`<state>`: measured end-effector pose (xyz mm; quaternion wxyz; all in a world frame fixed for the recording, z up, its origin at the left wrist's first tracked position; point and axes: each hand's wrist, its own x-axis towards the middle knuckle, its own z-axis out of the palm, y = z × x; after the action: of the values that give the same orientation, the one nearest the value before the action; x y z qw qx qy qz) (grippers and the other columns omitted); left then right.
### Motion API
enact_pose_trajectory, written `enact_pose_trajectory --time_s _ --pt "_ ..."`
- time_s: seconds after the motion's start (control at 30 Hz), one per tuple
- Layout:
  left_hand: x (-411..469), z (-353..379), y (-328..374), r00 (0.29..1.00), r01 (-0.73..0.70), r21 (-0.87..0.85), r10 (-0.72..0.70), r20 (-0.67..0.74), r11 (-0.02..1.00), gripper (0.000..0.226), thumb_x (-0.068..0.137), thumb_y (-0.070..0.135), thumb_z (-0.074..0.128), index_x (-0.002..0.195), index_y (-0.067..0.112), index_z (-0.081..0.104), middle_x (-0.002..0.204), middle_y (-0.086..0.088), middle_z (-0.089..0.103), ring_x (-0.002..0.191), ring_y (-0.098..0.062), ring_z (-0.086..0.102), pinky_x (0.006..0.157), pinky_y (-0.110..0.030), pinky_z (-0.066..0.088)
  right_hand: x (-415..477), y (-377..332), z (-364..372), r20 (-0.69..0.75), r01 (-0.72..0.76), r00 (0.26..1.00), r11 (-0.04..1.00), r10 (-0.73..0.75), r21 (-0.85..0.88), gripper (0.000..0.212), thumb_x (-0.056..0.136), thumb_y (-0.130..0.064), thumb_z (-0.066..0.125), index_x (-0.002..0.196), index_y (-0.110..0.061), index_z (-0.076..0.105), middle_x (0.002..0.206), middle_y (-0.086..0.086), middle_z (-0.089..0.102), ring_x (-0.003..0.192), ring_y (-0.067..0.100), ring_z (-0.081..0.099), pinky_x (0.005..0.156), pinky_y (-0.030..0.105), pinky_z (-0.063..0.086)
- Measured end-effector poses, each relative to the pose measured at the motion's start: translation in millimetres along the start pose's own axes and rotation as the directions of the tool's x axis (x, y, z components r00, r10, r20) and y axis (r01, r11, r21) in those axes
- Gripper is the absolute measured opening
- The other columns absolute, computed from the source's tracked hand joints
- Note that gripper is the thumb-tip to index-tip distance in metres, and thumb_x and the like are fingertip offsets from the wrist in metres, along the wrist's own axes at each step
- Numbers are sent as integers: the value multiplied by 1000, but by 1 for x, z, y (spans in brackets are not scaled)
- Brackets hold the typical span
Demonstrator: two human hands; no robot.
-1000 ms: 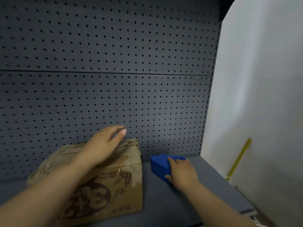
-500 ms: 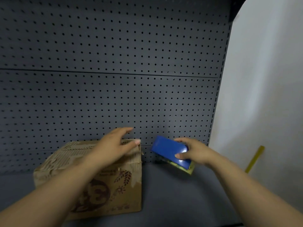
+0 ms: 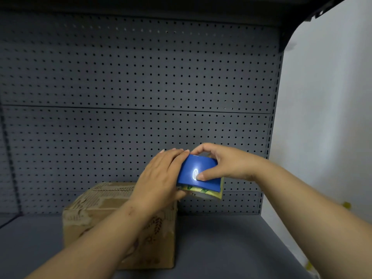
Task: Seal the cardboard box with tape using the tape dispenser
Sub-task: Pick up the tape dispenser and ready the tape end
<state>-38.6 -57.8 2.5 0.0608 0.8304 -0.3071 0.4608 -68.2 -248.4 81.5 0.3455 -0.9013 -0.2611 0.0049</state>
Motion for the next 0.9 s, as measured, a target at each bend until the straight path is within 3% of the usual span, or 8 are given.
enact_pose_trajectory --time_s 0.13,0.27,0.4,0.5,0.57,0.63,0.73,0.9 --pt "0 -8 -5 998 23 30 -21 -58 999 87 55 43 73 128 10 40 122 -10 61 116 -17 43 112 -32 16 -11 -19 12 -65 64 992 878 -107 -474 88 58 -47 82 130 -37 32 118 -16 47 104 9 49 86 26 44" --pt "-4 -16 -19 997 46 99 -40 -65 994 93 54 41 81 130 11 37 125 -8 59 120 -15 40 113 -31 20 -6 -22 34 -157 55 942 597 -298 -801 109 63 -52 74 144 -32 5 122 -3 42 108 18 45 87 32 43" --pt "-9 -28 -39 998 48 96 -43 -53 994 94 59 46 75 135 12 32 135 -10 53 128 -19 38 115 -37 24 13 -24 51 -236 46 904 629 -357 -776 100 73 -32 68 146 -27 -1 124 4 37 111 23 41 84 36 47" --pt "-12 -53 -61 972 228 -28 -226 71 973 116 56 73 58 149 21 13 157 0 13 146 -17 3 118 -39 8 29 -25 56 -255 72 898 692 -359 -719 96 74 -26 67 146 -27 3 126 3 34 116 22 35 84 33 45" --pt "-18 -74 -78 834 551 -307 -503 226 776 106 69 66 59 150 29 2 159 9 -2 147 -12 -6 119 -39 5 39 -26 55 -245 87 903 707 -354 -702 95 75 -25 67 146 -28 3 127 0 32 118 20 32 84 31 44" --pt "-24 -84 -100 611 762 -551 -660 438 339 87 77 67 45 150 30 15 159 6 17 146 -16 17 117 -41 18 48 -28 56 -226 111 908 721 -354 -683 94 75 -25 66 146 -29 4 126 -3 32 119 16 31 85 29 43" --pt "-29 -77 -134 417 790 -597 -595 687 -136 83 79 69 40 139 13 42 136 -6 55 127 -23 50 110 -40 33 60 -36 64 -197 159 907 737 -371 -656 93 75 -26 67 146 -30 7 124 -4 33 118 13 31 82 25 39" --pt "-34 -79 -159 406 774 -537 -389 827 -335 50 92 54 36 99 15 66 90 -10 74 81 -19 72 74 -30 54 77 -52 77 -225 178 895 772 -385 -611 95 74 -26 69 145 -32 7 120 -10 29 114 7 30 83 21 32"
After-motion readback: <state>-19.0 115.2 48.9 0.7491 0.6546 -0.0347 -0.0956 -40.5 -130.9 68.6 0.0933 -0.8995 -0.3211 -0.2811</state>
